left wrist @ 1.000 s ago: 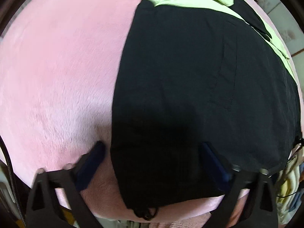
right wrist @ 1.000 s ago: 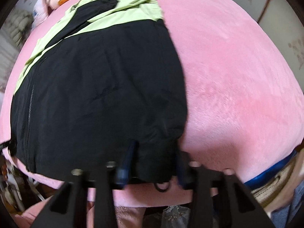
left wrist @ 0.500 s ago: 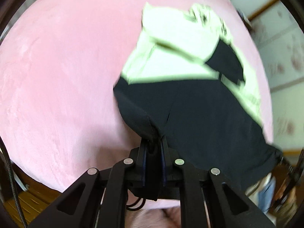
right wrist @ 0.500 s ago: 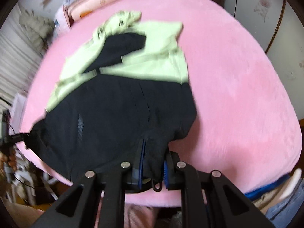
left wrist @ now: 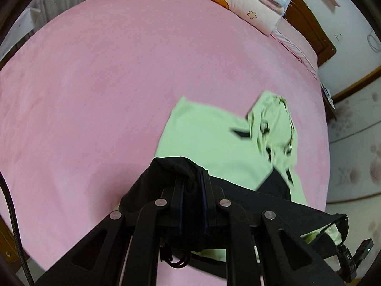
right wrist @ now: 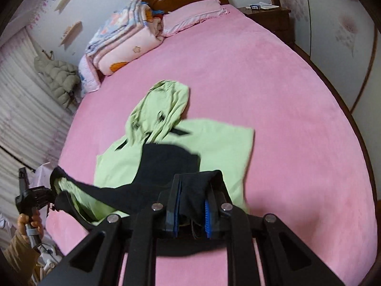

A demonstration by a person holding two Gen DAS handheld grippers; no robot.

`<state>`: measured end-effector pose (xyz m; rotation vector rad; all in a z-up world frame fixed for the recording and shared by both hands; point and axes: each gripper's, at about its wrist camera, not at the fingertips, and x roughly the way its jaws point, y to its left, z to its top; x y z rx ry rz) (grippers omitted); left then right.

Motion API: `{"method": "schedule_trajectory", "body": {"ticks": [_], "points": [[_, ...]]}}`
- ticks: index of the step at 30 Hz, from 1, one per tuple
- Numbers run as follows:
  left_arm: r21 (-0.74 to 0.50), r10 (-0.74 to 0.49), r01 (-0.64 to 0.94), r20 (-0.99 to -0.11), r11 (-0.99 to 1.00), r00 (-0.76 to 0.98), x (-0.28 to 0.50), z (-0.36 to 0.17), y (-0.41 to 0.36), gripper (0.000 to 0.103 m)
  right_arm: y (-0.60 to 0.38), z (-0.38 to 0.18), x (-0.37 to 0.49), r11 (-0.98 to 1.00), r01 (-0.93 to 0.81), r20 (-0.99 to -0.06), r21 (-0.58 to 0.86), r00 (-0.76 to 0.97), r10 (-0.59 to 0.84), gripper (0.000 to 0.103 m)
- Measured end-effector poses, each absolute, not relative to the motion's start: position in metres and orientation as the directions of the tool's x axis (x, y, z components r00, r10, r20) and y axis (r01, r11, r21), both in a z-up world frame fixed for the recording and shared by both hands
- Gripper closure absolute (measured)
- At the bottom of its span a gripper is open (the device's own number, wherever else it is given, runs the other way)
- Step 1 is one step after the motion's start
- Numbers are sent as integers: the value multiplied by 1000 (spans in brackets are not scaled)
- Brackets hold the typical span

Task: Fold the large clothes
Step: 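Lift the held hem with both grippers and fold it toward the hood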

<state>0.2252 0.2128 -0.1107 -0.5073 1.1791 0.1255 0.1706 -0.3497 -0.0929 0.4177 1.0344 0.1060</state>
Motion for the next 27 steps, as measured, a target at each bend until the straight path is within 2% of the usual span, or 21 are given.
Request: {"method": "schedule_trajectory", "body": {"ticks": [3, 5, 6, 7, 9, 10, 13, 16, 17, 23, 27], "points": [[-275, -131, -356, -916, 893, 379, 270, -129, 202, 91, -349, -123, 224, 931, 120, -836, 345, 490, 247, 88], [-242, -109, -358, -929, 902, 354, 295, -147, 193, 84, -354, -147, 253, 931, 159, -856, 328, 467, 221, 86], [-215, -90, -355, -937, 910, 337, 306, -159, 188, 70, -355, -161, 267, 934, 180, -873, 308, 443, 203, 85], [-194, -79, -347, -944, 918, 319, 314, -169, 186, 51, -355, -173, 277, 935, 194, -888, 296, 416, 194, 80], [-166, -69, -335, -957, 927, 283, 323, -188, 187, 33, -358, -199, 293, 930, 232, -916, 284, 354, 191, 73], [-173, -80, -324, -956, 930, 281, 328, -195, 187, 30, -358, -209, 297, 925, 245, -921, 290, 332, 201, 70], [-226, -132, -294, -943, 929, 305, 333, -209, 192, 29, -361, -214, 295, 924, 236, -909, 301, 365, 203, 66], [-233, -148, -225, -930, 946, 336, 335, -218, 197, 28, -375, -212, 287, 889, 257, -872, 379, 421, 250, 46], [-230, -154, -192, -926, 954, 345, 339, -221, 196, 28, -377, -211, 286, 886, 260, -866, 385, 435, 248, 44], [-225, -210, -4, -914, 974, 348, 357, -234, 184, 28, -390, -216, 283, 909, 230, -858, 347, 469, 209, 44], [-241, -260, 98, -900, 966, 350, 361, -236, 175, 28, -381, -229, 290, 946, 161, -886, 281, 423, 191, 44]]}}
